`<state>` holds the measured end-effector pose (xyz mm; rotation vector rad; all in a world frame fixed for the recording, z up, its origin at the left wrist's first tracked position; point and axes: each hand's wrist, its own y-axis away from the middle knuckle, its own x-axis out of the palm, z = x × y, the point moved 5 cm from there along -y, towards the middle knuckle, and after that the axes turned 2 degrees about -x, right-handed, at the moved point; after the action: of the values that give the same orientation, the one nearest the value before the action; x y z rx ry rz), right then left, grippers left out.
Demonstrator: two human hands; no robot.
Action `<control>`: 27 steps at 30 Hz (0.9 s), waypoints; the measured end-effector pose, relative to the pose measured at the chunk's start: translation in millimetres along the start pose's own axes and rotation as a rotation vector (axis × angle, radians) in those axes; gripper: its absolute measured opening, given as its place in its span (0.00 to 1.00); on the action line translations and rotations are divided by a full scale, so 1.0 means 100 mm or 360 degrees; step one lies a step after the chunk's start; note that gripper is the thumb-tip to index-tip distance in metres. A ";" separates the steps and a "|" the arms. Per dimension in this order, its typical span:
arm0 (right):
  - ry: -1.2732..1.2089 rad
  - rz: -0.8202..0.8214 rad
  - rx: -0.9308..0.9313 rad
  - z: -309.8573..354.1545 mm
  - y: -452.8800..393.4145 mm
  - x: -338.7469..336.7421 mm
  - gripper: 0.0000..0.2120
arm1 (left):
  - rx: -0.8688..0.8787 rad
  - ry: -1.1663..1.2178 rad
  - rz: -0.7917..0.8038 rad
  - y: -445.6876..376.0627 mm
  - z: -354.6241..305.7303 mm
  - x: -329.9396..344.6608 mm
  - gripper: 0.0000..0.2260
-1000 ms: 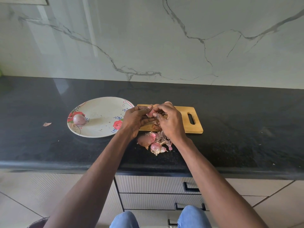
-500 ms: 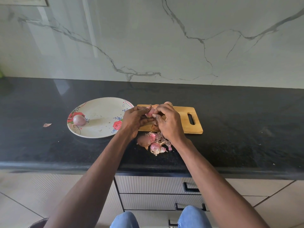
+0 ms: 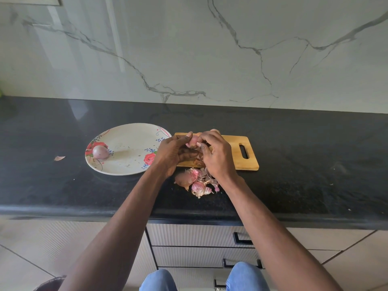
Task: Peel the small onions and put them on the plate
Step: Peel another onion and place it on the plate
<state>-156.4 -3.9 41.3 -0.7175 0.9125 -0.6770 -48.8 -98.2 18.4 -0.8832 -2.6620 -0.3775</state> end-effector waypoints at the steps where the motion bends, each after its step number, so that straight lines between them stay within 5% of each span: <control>1: 0.0000 0.0003 -0.0001 0.00 0.00 0.00 0.06 | 0.0002 0.0003 -0.0013 0.00 0.00 0.00 0.10; 27: 0.0104 -0.0004 0.0193 -0.07 0.02 -0.01 0.08 | -0.0104 0.0757 0.0149 0.01 -0.03 -0.01 0.11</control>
<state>-162.5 -3.9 36.5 -0.5918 0.9222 -0.7553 -47.2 -99.0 21.3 -0.8129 -2.1764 -0.5741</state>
